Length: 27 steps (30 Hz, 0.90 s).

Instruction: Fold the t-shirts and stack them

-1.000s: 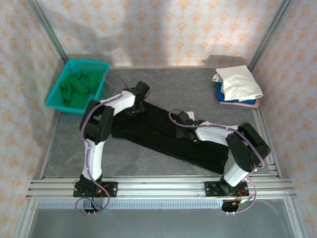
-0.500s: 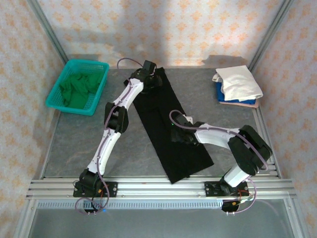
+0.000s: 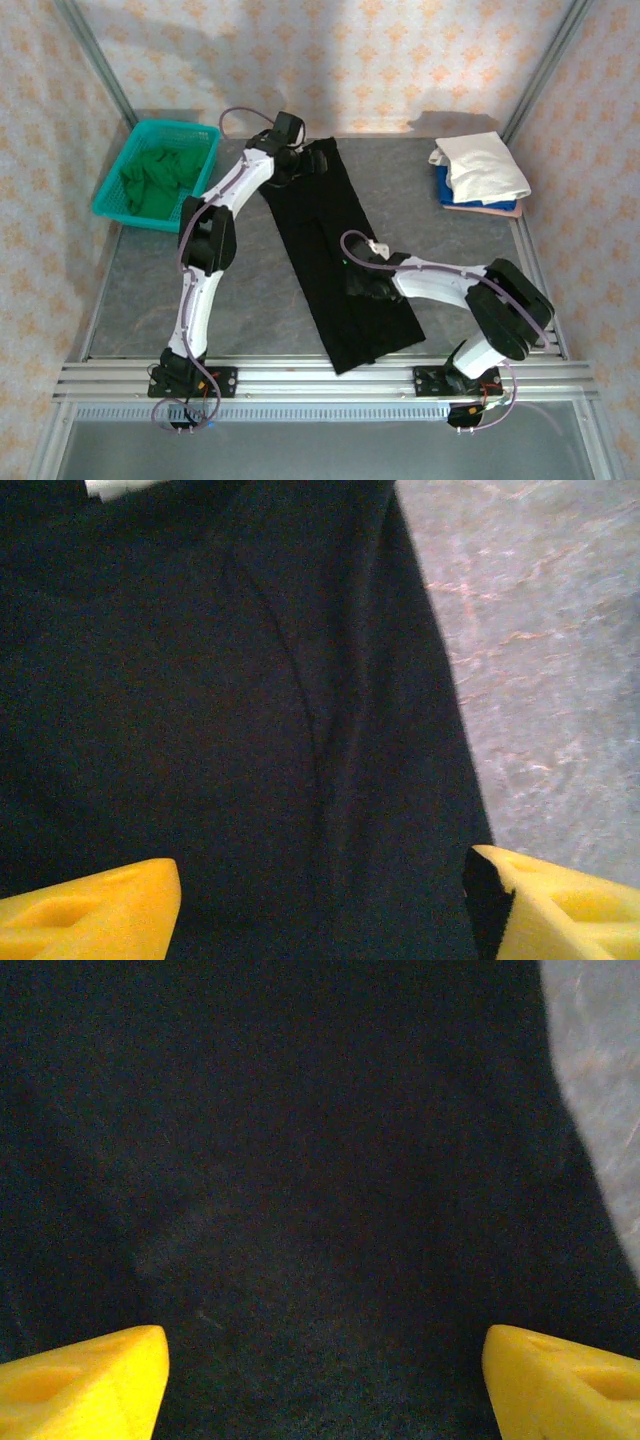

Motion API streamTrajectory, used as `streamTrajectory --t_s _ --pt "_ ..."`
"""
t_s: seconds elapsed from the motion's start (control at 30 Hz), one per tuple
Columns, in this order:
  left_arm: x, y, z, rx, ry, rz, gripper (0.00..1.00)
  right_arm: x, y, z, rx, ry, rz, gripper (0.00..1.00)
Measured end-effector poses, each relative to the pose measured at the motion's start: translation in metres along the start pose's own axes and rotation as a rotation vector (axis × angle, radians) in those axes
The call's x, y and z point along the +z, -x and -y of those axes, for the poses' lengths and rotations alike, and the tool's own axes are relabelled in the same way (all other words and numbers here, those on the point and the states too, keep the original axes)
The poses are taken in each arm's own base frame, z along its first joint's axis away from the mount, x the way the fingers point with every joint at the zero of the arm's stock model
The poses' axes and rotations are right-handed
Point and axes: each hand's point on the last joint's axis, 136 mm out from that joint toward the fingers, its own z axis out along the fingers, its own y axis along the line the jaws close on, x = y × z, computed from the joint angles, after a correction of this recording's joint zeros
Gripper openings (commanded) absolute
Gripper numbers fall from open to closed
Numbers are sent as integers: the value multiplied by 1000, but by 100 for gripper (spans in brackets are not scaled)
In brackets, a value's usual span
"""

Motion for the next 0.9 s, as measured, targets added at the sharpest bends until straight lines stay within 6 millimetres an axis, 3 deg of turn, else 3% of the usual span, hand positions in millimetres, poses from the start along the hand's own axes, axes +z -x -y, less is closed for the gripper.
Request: streamTrajectory --t_s 0.1,0.27,0.4,0.5,0.6,0.73,0.9 --pt "12 0 -3 -4 -2 5 72 -1 -5 -11 -14 5 17 81" --pt "81 -27 -34 -20 60 -79 71 -5 -15 -42 -41 47 29 81" --pt "78 9 -11 -4 -4 4 71 -12 -20 -68 -43 106 24 81" --pt "99 5 -15 -1 -11 -15 71 -18 -19 -94 -56 154 16 82" --pt "96 9 -7 4 -45 -13 71 -27 -10 -112 -58 196 32 85" --pt "91 0 -6 17 -47 -54 78 -48 2 -106 -56 197 85 91" --pt "54 -19 -8 32 -12 -131 93 -99 16 -61 -12 205 205 99"
